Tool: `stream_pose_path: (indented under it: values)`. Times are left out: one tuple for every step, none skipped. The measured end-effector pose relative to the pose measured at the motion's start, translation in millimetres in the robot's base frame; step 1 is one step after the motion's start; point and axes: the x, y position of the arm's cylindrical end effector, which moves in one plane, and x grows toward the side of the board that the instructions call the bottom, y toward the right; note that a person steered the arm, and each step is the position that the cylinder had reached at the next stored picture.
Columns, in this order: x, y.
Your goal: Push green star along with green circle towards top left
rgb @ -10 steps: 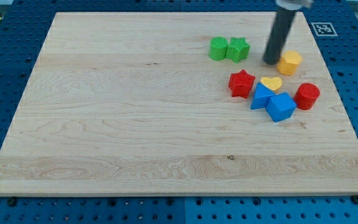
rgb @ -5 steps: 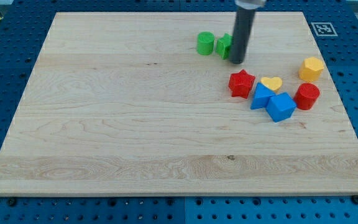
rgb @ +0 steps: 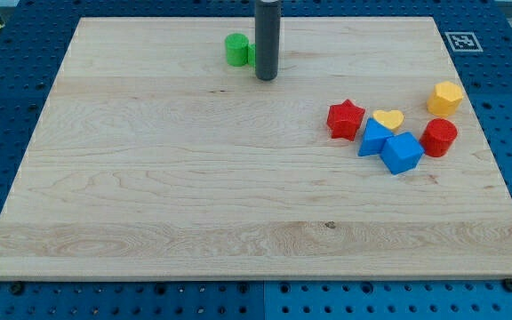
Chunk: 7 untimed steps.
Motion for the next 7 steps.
stream_pose_path:
  values:
    - [14,41]
    - [-1,50]
    - [-17,32]
    - [-23,-18]
    - [-31,-55]
    - [-44,-7]
    - [-70,46]
